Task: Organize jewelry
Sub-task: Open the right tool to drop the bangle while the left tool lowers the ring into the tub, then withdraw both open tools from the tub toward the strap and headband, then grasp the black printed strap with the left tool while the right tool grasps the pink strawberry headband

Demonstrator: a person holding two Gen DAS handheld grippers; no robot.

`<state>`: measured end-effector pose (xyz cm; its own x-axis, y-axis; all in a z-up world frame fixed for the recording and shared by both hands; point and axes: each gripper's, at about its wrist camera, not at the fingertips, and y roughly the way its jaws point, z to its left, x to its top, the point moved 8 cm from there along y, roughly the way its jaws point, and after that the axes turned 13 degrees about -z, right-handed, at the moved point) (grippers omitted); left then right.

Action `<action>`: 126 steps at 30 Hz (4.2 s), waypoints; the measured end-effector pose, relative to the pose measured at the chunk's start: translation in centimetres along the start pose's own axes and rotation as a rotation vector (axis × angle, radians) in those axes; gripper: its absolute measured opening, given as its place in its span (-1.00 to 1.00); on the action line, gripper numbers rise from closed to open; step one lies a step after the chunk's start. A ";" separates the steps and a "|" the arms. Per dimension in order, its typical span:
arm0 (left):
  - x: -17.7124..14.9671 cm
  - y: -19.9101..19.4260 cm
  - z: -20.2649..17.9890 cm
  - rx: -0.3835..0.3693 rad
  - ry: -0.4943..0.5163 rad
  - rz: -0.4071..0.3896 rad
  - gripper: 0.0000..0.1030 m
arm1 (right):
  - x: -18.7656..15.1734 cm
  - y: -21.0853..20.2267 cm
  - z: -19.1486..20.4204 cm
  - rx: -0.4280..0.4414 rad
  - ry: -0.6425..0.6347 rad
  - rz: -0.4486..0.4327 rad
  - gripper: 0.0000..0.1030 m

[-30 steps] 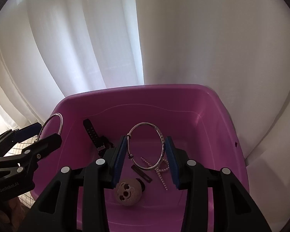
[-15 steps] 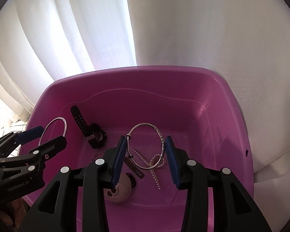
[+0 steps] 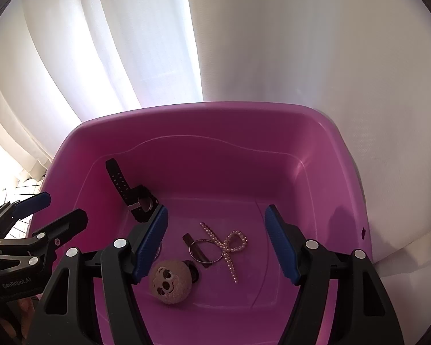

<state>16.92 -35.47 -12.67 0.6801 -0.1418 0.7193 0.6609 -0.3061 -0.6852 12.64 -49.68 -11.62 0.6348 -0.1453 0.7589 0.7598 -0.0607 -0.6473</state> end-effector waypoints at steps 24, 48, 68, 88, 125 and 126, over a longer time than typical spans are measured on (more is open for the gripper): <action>0.8 -4.1 1.4 0.026 -0.029 -0.076 0.79 | 0.5 -1.6 2.5 0.038 -0.041 -0.025 0.37; 0.7 -12.8 14.3 0.086 -0.139 -0.197 0.85 | 2.1 -4.8 16.3 0.132 -0.116 -0.100 0.41; -5.2 -14.2 39.5 0.183 -0.135 -0.124 0.86 | -3.3 -2.5 33.8 0.138 -0.064 -0.060 0.41; -11.2 -3.4 42.0 0.113 -0.097 0.025 0.86 | -13.2 4.0 33.2 0.039 0.089 0.026 0.41; -9.8 10.7 41.2 0.197 -0.083 0.048 0.87 | -9.0 19.4 32.4 0.035 -0.147 0.028 0.41; -9.6 10.9 41.1 0.201 -0.075 0.040 0.87 | -9.0 19.7 32.3 0.035 -0.149 0.034 0.41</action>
<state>30.65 1.28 -31.81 0.7240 -0.0771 0.6855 0.6776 -0.1068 -0.7276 26.36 -17.67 -28.89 0.6722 0.0013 0.7404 0.7402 -0.0238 -0.6720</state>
